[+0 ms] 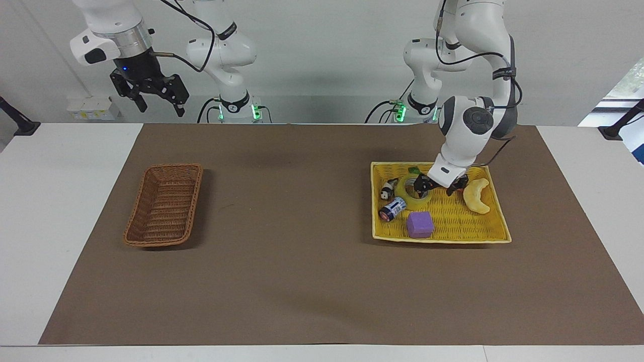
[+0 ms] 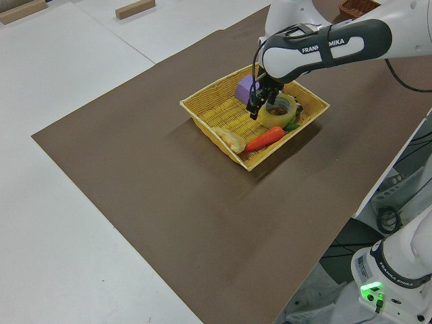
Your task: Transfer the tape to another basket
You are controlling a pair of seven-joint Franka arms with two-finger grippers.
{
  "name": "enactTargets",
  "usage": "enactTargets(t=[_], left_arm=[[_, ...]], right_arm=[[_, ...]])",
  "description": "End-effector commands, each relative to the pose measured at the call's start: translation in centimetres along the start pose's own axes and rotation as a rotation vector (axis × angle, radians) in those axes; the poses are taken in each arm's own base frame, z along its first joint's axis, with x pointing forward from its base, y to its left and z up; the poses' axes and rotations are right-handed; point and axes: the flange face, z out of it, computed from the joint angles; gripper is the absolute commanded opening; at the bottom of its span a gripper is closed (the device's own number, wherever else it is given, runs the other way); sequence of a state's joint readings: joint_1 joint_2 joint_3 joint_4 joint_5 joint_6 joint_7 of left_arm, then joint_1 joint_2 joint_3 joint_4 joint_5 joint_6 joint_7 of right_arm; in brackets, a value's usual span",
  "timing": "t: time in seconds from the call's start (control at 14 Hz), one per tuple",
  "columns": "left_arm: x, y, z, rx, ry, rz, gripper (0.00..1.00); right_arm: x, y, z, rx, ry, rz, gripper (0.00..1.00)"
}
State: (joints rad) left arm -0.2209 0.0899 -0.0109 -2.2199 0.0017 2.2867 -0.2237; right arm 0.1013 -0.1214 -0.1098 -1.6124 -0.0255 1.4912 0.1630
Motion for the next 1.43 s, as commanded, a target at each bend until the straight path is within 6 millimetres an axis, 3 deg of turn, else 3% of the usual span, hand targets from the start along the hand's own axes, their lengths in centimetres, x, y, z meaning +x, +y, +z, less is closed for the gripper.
enactTargets(t=[0.0,0.64,0.71,0.86,1.07,1.14,1.21,1.36], left_arm=[[-1.4,-0.3,0.9,-0.005,0.037,-0.029,1.0],[-1.6,-0.1,0.9,-0.003,0.029,-0.036,0.99],[-1.7,-0.1,0.9,-0.002,0.026,-0.051,0.75],[-2.0,0.1,1.0,0.001,0.013,-0.054,0.55],[-3.1,1.0,3.1,0.012,-0.025,-0.04,0.53],[-3.1,1.0,3.1,0.013,-0.03,-0.046,0.31],[-2.8,0.9,3.0,0.014,-0.031,-0.049,0.0],[-1.9,0.9,1.8,0.018,-0.044,-0.054,0.0]], right_arm=[[-0.6,0.0,0.0,0.018,0.012,-0.009,1.0],[-0.7,0.1,-0.1,0.018,0.012,-0.009,1.0],[-0.7,0.1,-0.1,0.018,0.012,-0.009,1.0],[-0.7,0.1,-0.1,0.018,0.012,-0.009,1.0],[-0.7,0.1,0.0,0.018,0.011,-0.009,1.0],[-0.7,0.1,0.0,0.018,0.011,-0.009,1.0],[-0.7,0.1,0.0,0.018,0.011,-0.009,1.0],[-0.7,0.1,0.0,0.018,0.011,-0.009,1.0]])
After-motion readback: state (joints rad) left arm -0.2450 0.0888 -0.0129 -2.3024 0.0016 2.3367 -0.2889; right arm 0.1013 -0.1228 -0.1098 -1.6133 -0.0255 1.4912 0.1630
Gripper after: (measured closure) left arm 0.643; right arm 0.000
